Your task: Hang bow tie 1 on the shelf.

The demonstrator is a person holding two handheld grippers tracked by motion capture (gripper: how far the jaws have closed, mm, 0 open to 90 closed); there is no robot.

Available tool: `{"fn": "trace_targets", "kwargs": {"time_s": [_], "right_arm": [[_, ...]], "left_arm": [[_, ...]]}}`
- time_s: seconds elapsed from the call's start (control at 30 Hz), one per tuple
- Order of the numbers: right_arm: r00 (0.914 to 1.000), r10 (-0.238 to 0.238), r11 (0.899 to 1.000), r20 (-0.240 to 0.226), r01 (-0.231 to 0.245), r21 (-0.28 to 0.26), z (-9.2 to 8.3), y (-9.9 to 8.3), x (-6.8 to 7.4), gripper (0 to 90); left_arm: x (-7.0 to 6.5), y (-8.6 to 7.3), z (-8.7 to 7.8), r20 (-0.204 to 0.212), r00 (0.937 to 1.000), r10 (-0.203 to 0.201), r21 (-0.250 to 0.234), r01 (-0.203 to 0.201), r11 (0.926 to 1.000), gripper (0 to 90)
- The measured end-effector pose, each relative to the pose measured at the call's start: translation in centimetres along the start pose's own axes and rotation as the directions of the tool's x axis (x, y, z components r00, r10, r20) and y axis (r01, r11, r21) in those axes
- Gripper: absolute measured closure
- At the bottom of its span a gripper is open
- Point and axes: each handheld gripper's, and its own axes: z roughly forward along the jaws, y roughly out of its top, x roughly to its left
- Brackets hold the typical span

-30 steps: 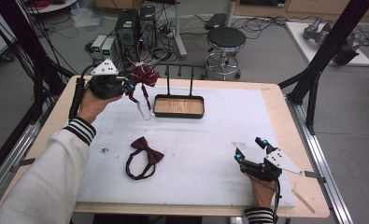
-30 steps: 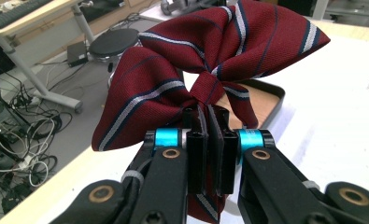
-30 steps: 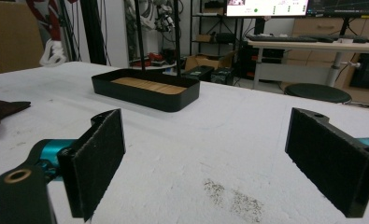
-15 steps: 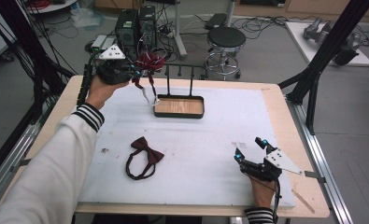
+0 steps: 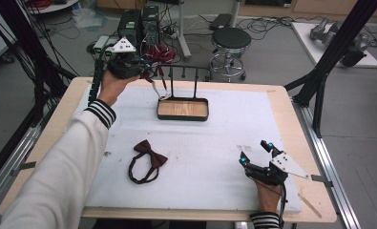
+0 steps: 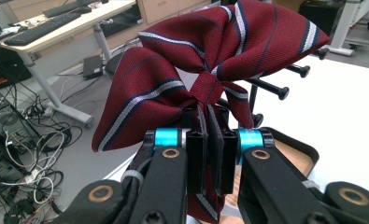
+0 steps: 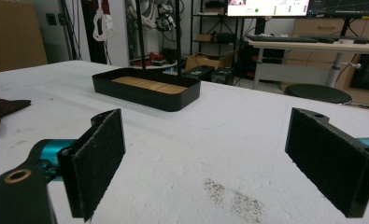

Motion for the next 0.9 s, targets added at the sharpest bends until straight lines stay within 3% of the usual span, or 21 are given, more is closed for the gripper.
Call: {"fn": "trace_targets", "kwargs": {"time_s": [0.13,0.33,0.43,0.7,0.9], "right_arm": [[1.0,-0.001,1.0,-0.001,0.001,-0.001,0.0,0.0,0.0,11.4],[1.0,-0.005,1.0,-0.001,0.005,-0.003,0.0,0.0,0.0,11.3],[1.0,-0.005,1.0,-0.002,0.005,-0.003,0.0,0.0,0.0,11.3],[1.0,-0.007,1.0,0.0,0.007,-0.005,0.0,0.0,0.0,11.3],[1.0,-0.008,1.0,0.002,0.008,-0.003,0.0,0.0,0.0,11.4]], "left_arm": [[0.2,-0.1,0.3,-0.021,0.9994,-0.029,-0.015,0.028,0.9995,85.9],[0.3,-0.4,0.7,-0.077,0.9963,-0.038,-0.037,0.035,0.9987,85.8],[0.5,-0.9,1.0,-0.089,0.9926,-0.083,-0.063,0.077,0.995,85.9],[0.4,-2.6,1.9,-0.135,0.9844,-0.113,-0.038,0.109,0.9933,85.8],[0.8,-3.8,1.4,-0.155,0.9779,-0.14,-0.028,0.138,0.9901,85.8]]}}
